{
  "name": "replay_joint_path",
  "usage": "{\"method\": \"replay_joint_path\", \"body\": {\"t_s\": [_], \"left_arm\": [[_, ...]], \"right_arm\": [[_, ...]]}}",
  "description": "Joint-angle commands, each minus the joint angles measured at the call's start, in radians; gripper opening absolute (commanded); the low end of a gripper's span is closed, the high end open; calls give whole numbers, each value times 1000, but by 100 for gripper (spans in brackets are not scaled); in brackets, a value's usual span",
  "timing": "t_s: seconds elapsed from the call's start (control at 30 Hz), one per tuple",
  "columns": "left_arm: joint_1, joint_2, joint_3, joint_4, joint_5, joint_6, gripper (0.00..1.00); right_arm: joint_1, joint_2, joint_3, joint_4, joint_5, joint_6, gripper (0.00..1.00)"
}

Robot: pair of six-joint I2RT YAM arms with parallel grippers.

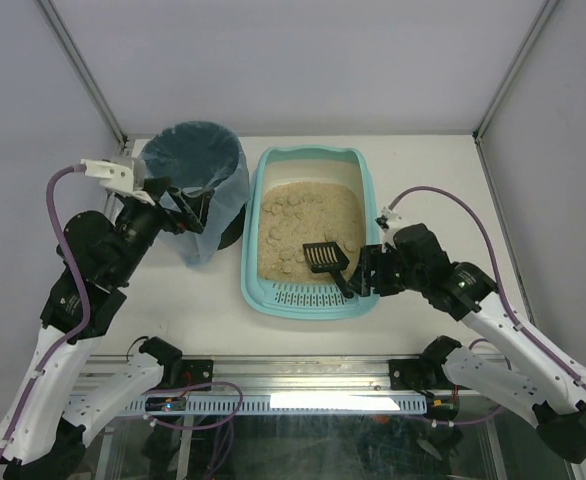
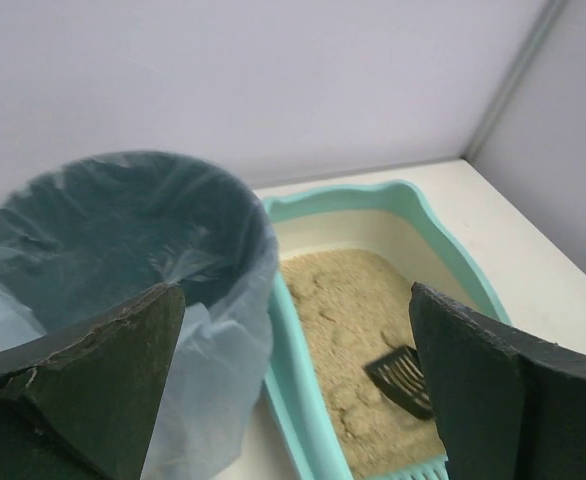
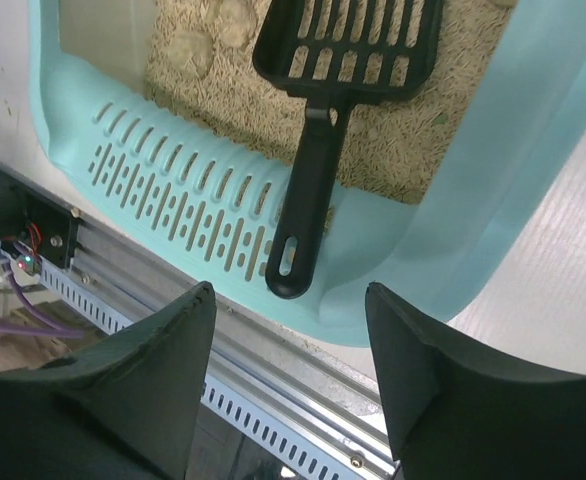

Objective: Clean the litter box

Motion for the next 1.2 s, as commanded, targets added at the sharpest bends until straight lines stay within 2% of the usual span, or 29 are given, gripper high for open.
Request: {"method": "replay_joint_path", "body": {"t_s": [0.0, 0.1, 0.2, 0.47, 0.73, 1.03, 1.17], "left_arm": [[-9, -38, -67, 40, 196, -55, 99], [-9, -40, -94, 49, 259, -63, 96], [-9, -29, -108, 59, 300, -75, 93], [-9, -38, -142, 85, 313, -98, 87], [-9, -103, -192, 81, 284, -105, 84], [-8, -130, -221, 71, 284, -124, 84], [-8, -132, -234, 67, 289, -137, 84]], "right_arm": [[62, 37, 28, 45, 55, 19, 63], [88, 72, 11, 102, 49, 19, 60], [134, 94, 21, 133, 111, 6, 60], [141, 241, 68, 194, 219, -77, 56], [140, 401, 65, 299, 220, -110, 48], [141, 509, 68, 359, 173, -109, 35], [141, 487, 63, 348, 187, -109, 21]]}}
